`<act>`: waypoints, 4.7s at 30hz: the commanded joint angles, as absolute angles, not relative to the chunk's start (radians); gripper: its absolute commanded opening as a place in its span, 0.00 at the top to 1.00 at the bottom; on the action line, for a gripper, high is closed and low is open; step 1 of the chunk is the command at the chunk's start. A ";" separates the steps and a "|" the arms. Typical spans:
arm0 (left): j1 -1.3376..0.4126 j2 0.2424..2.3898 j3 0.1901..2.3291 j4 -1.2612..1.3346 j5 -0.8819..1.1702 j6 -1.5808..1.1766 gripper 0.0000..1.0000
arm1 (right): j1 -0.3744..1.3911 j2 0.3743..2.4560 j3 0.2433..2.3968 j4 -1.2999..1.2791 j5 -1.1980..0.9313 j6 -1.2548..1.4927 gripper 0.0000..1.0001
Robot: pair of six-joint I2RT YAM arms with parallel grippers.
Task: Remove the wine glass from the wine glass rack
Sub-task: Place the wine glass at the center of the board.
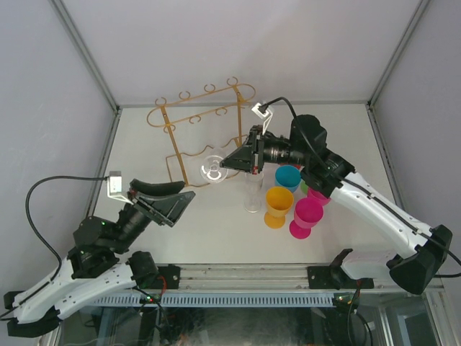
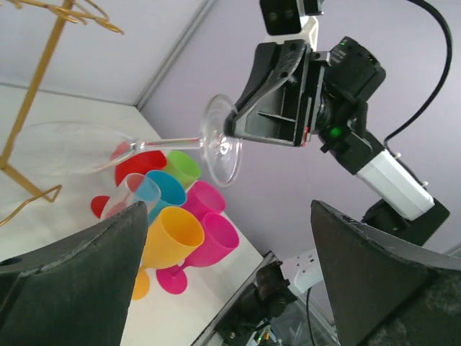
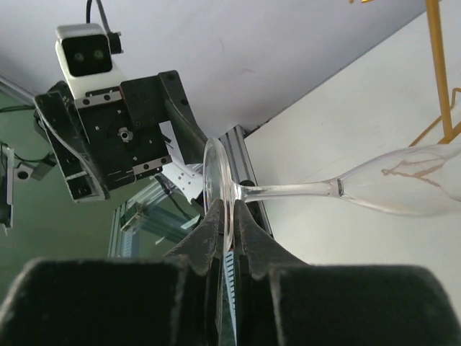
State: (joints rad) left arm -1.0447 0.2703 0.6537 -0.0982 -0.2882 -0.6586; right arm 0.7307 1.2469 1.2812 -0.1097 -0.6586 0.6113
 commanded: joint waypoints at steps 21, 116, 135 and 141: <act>-1.042 0.448 0.570 0.231 -0.180 -0.904 0.51 | 0.793 1.231 1.273 -0.006 -0.709 0.503 1.00; -1.041 0.332 0.639 -0.457 0.640 0.314 1.00 | 0.597 1.316 1.267 -0.415 -1.457 0.548 0.60; -1.042 0.399 0.661 -0.519 0.510 0.185 0.00 | 0.602 1.211 1.349 -0.708 -0.920 0.286 1.00; -1.041 0.368 0.647 -0.551 0.507 0.130 0.00 | 0.683 1.168 1.380 -0.775 -0.640 0.219 1.00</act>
